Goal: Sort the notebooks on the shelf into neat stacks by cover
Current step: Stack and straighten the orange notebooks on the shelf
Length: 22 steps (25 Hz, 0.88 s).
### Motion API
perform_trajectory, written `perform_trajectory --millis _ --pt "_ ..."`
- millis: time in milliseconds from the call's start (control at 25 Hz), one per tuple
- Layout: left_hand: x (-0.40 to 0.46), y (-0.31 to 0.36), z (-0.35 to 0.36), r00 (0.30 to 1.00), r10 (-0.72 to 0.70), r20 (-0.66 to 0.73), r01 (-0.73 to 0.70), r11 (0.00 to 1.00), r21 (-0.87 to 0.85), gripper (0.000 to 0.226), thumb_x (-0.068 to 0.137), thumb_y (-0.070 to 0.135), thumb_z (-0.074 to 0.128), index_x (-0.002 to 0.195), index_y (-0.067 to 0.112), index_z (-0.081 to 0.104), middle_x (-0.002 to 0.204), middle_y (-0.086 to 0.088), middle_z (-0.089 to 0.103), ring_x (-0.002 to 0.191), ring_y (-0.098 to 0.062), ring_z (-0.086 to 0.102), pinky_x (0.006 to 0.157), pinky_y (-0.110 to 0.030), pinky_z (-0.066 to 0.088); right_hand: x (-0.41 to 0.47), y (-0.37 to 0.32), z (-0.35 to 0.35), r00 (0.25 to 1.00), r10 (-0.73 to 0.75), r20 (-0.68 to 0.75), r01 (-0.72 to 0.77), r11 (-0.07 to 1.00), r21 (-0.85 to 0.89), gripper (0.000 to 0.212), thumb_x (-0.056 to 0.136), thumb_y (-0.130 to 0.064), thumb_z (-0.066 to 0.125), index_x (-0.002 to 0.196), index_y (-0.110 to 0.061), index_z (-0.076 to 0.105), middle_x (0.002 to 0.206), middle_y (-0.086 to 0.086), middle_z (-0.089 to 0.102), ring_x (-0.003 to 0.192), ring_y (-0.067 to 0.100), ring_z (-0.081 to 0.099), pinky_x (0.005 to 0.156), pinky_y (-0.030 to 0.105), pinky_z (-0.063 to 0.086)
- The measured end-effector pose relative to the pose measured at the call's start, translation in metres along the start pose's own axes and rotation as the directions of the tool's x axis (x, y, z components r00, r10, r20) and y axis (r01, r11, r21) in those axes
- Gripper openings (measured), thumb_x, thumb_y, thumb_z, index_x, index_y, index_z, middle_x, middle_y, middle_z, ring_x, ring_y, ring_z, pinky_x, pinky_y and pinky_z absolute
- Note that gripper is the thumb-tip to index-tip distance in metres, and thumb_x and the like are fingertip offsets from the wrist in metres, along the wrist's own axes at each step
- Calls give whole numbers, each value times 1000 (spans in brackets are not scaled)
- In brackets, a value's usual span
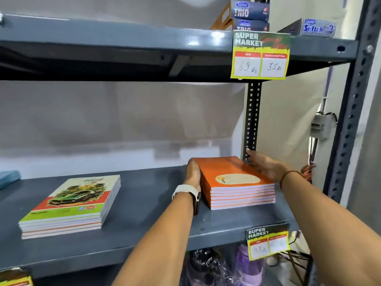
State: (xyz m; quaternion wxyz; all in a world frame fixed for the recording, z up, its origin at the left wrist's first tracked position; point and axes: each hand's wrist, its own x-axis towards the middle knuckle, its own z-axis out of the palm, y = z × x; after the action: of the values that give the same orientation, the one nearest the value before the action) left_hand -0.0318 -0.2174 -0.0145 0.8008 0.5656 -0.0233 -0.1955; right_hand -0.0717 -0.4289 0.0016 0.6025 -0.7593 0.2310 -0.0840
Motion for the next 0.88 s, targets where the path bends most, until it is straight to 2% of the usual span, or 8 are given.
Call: perform_trajectory --millis 120,240,320,360,480,560,680,880 --pt "12 -9 3 1000 -18 18 18 1000 5 49 102 44 20 88 15 58 80 -11 64 69 -24 60 60 -27 48 8 11 -6 995 64 74 -62 998 -30 54 100 -53 29 124 -10 50 95 9 63 82 24 63 75 33 52" --pt "20 -11 7 1000 -3 14 2 999 33 45 102 39 23 76 17 53 72 -9 63 63 -24 60 62 -28 49 12 19 -12 984 95 150 -103 994 44 54 98 -56 32 123 -11 49 106 12 65 83 27 64 81 37 54" --pt "22 -11 10 1000 -7 14 6 998 70 40 102 34 27 77 16 53 72 -9 62 61 -23 59 60 -28 49 11 25 -14 975 99 199 -120 988 95 55 97 -57 36 122 -12 54 122 16 59 79 28 64 66 33 59" --pt "21 -11 11 1000 -6 12 5 995 95 35 102 29 31 80 14 55 72 -9 61 60 -23 58 56 -27 49 9 26 -13 975 93 203 -119 986 120 47 98 -56 35 112 -17 57 130 17 56 76 28 62 57 29 58" --pt "19 -10 15 1000 26 -7 -24 986 165 20 98 13 38 107 6 54 72 -10 58 56 -22 56 38 -18 48 10 28 -13 976 75 204 -95 991 93 44 99 -56 31 94 -21 57 144 24 46 78 28 60 63 31 54" --pt "20 -11 14 999 37 -32 -30 978 205 25 98 8 37 120 5 49 72 -10 55 55 -21 54 31 -15 44 14 27 -11 979 69 191 -91 990 111 47 98 -56 32 99 -16 56 132 23 57 77 28 59 67 34 51" --pt "23 -11 12 998 52 -45 -42 977 210 21 98 4 36 116 7 48 71 -9 53 54 -20 52 28 -12 41 18 30 -11 979 93 179 -112 989 99 45 99 -55 33 104 -15 54 93 13 64 69 25 61 54 28 55" --pt "24 -7 5 996 74 -43 -63 971 230 16 99 1 35 108 6 47 70 -9 53 53 -20 51 27 -12 40 16 28 -4 987 90 132 -102 991 90 40 98 -53 36 95 -19 55 87 11 62 70 26 60 59 31 54"
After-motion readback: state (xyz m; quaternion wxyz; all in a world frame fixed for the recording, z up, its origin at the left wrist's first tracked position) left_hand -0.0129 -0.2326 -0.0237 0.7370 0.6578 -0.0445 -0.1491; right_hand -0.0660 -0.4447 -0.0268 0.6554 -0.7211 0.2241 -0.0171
